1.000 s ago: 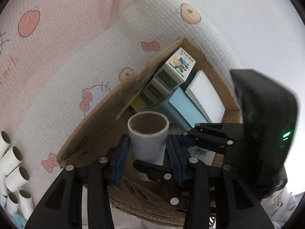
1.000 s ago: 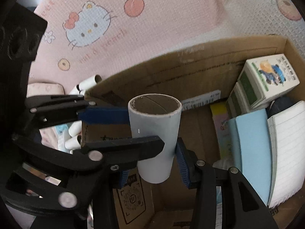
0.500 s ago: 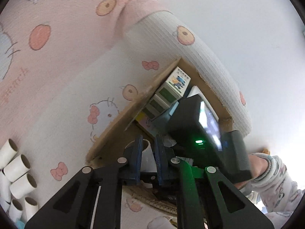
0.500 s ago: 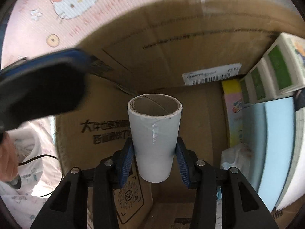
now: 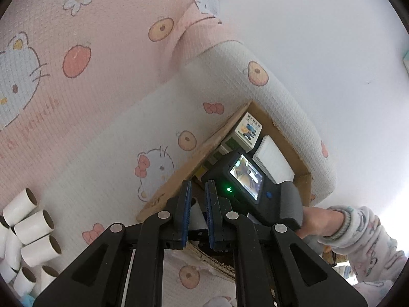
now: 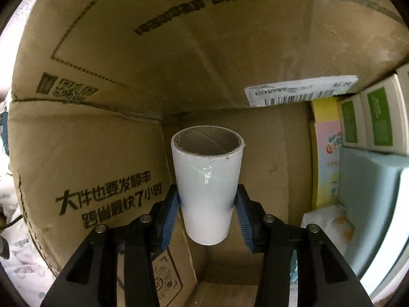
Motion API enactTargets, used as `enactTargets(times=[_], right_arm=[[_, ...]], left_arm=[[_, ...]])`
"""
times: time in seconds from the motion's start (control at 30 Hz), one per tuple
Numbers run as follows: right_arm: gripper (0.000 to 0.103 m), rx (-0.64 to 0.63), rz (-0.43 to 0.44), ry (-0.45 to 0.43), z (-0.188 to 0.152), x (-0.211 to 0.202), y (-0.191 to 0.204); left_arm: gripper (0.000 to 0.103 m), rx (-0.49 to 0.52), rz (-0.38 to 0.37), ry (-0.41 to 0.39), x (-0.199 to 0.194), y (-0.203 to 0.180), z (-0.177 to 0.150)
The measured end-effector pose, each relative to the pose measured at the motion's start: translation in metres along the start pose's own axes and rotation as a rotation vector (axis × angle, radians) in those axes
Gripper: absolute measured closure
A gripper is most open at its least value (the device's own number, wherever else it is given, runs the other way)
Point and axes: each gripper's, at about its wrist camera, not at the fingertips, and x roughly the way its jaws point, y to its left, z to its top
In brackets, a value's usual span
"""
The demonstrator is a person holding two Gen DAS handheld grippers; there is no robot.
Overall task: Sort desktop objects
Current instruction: 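Lower the tube into the box and open the right gripper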
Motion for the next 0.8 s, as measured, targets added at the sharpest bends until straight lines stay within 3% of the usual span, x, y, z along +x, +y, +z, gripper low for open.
enactTargets(times=[0.13, 0.3, 0.7, 0.8], right_arm=[[0.062, -0.005, 0.03, -0.023, 0.004, 0.004, -0.004], [0.062, 0.062, 0.128, 0.001, 0.004, 0.016, -0.02], [0.063, 0.181, 0.221, 0.0, 0.006, 0.036, -0.043], [0.072, 0.164, 0.2, 0.011, 0.007, 0.036, -0.041]], left_arm=[[0.092, -0.008, 0.007, 0.008, 0.0, 0.005, 0.002], [0.092, -0.021, 0.015, 0.036, 0.008, 0.007, 0.003], [0.091, -0.004, 0.013, 0.071, 0.02, 0.001, -0.001], [0.091, -0.01, 0.019, 0.072, 0.021, 0.002, -0.001]])
